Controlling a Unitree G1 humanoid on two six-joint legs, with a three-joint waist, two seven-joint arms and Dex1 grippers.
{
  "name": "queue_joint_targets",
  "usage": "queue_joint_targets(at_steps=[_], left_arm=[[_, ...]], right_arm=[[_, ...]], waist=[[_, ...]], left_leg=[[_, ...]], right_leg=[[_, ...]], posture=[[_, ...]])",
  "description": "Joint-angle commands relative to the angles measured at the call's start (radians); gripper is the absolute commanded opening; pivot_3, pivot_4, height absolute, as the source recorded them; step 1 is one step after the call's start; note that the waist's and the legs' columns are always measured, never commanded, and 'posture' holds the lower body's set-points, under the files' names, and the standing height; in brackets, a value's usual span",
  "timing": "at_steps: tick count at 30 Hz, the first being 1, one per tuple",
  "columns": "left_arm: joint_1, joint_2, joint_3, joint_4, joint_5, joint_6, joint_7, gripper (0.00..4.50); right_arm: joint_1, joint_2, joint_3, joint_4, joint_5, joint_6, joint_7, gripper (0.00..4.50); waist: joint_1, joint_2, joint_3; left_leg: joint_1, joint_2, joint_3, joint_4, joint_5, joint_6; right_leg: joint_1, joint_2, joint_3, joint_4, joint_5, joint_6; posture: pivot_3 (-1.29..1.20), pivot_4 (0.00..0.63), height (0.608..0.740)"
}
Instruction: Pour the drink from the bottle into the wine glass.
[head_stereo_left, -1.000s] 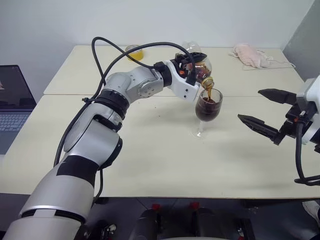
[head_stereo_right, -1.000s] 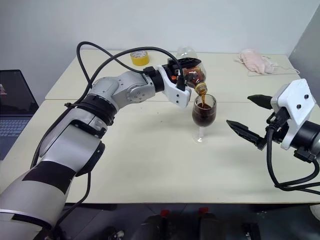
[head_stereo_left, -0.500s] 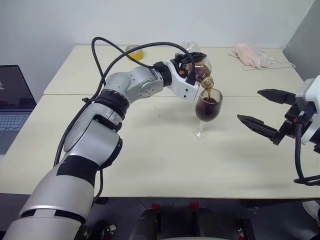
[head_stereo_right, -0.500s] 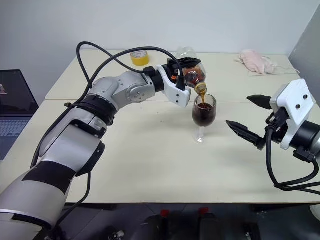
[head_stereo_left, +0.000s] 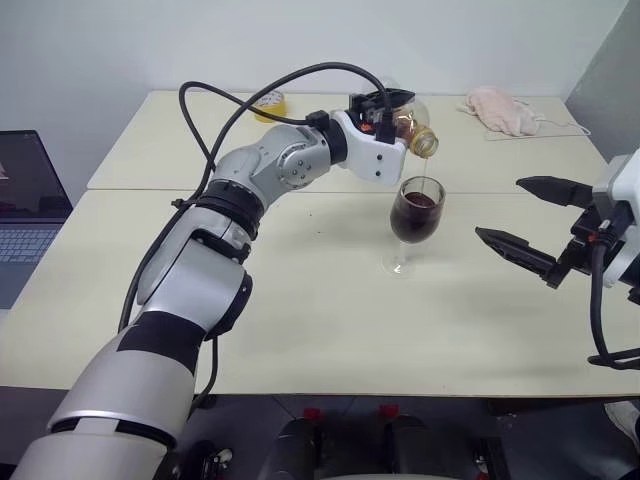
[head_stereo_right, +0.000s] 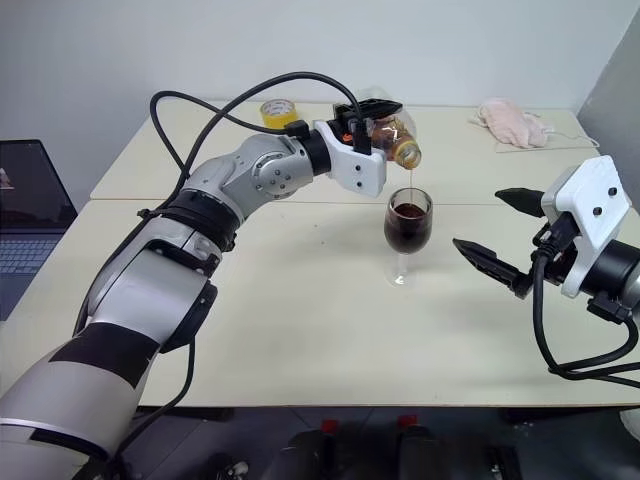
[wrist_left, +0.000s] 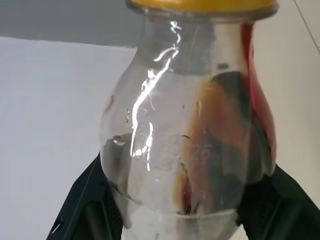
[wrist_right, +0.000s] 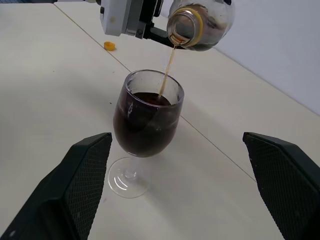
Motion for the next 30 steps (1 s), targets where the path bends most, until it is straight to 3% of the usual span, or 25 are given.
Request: queue_joint_targets(at_steps=[1,9,16,23,30], left_arm=[[-0.002,0.006,0.044,-0.034,-0.051,0.003,-0.013,2.74],[0.036,-0.061,0.215,-0.063,-0.332,0.101,-0.241,2.74],[0.108,-0.09,0.471,-0.229,-0.685,0.548,-0.436,2.74],[0.329,-0.036,0.614,-0.557,-0.853,1.059,-0.377,2.74],[0.564,-0.03,0.658,-0.825,-0.861,1.257,-0.225,2.74]], right_arm=[[-0.014,-0.009,-0.011,-0.01,-0.001,-0.022,-0.002,4.5],[-0.014,-0.01,-0.008,-0.008,-0.002,-0.022,0.001,4.5],[-0.026,-0.008,0.011,0.0,0.004,-0.028,0.011,4.5],[-0.036,0.072,0.047,0.098,-0.027,-0.11,0.024,4.5],[-0.041,0.103,0.093,0.119,-0.007,-0.15,0.08,4.5]], waist=[[0.0,0.0,0.0],[0.0,0.0,0.0],[-0.008,0.0,0.0],[-0.026,0.0,0.0],[-0.016,0.0,-0.001]], left_leg=[[0.0,0.0,0.0,0.0,0.0,0.0],[0.0,0.0,0.0,0.001,0.0,0.0],[0.0,0.0,-0.001,0.001,0.0,0.0],[0.001,0.002,-0.003,0.0,0.0,0.0],[0.001,0.001,-0.008,0.001,0.0,0.0]], right_leg=[[0.0,0.0,0.0,0.0,0.0,0.0],[0.0,0.0,0.0,0.0,0.0,0.0],[0.0,0.0,0.0,0.001,0.0,0.0],[0.0,0.001,0.0,0.001,0.0,0.0],[0.0,0.0,0.0,0.0,0.0,0.0]], posture=[[0.0,0.15,0.74],[0.0,0.15,0.74],[0.0,0.15,0.74],[0.0,0.15,0.74],[0.0,0.15,0.74]])
